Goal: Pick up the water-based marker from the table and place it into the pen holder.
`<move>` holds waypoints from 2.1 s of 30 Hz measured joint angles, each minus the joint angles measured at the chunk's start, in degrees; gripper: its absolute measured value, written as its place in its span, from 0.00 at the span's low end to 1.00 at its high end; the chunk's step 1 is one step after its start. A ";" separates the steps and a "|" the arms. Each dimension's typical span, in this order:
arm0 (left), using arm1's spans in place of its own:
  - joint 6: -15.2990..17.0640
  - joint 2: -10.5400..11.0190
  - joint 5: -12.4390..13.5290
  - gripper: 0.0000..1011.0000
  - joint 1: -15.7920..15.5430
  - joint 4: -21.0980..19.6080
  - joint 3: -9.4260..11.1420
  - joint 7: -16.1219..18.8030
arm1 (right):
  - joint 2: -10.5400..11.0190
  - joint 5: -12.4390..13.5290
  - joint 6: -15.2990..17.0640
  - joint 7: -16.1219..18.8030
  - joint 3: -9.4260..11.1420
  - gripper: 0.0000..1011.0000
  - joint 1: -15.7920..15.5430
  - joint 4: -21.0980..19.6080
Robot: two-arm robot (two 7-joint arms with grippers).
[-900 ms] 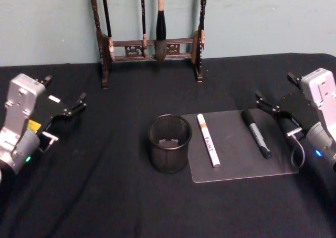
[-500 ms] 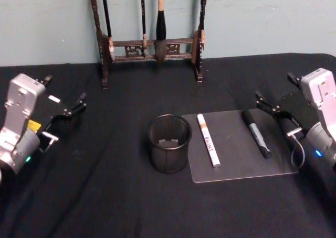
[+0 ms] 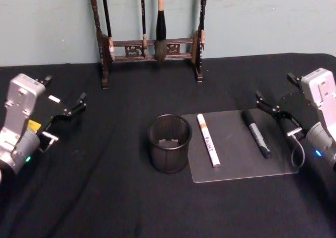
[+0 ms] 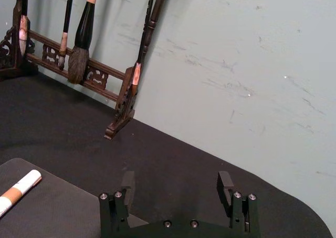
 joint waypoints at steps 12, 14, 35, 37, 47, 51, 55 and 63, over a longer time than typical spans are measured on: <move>0.00 0.00 0.00 0.99 0.00 0.00 0.00 0.00 | 0.00 0.00 0.00 0.00 0.00 0.99 0.00 0.00; 0.00 0.00 0.00 0.99 0.00 0.00 0.00 0.00 | 0.00 0.00 0.00 0.00 0.00 0.99 0.00 0.00; 0.00 0.00 0.00 0.99 0.00 0.00 0.00 0.00 | 0.00 0.00 0.00 0.00 0.00 0.99 0.00 0.00; 0.00 0.00 0.00 0.99 0.00 0.00 0.00 0.00 | 0.00 0.00 0.00 0.00 0.00 0.99 0.00 0.00; 0.00 0.00 0.00 0.99 0.00 0.00 0.00 0.00 | 0.00 0.00 0.00 0.00 0.00 0.99 0.00 0.00; 0.00 0.00 0.00 0.99 0.00 0.00 0.00 0.00 | -0.01 0.02 0.15 0.76 0.29 0.99 -0.23 -0.43; 0.00 0.00 0.00 0.99 0.00 0.00 0.00 0.00 | -0.01 0.83 0.95 2.22 0.86 0.99 -0.69 -1.39; 0.00 0.00 0.00 0.99 0.00 0.00 0.00 0.00 | -0.10 4.29 6.69 5.93 2.70 0.99 -1.63 -4.39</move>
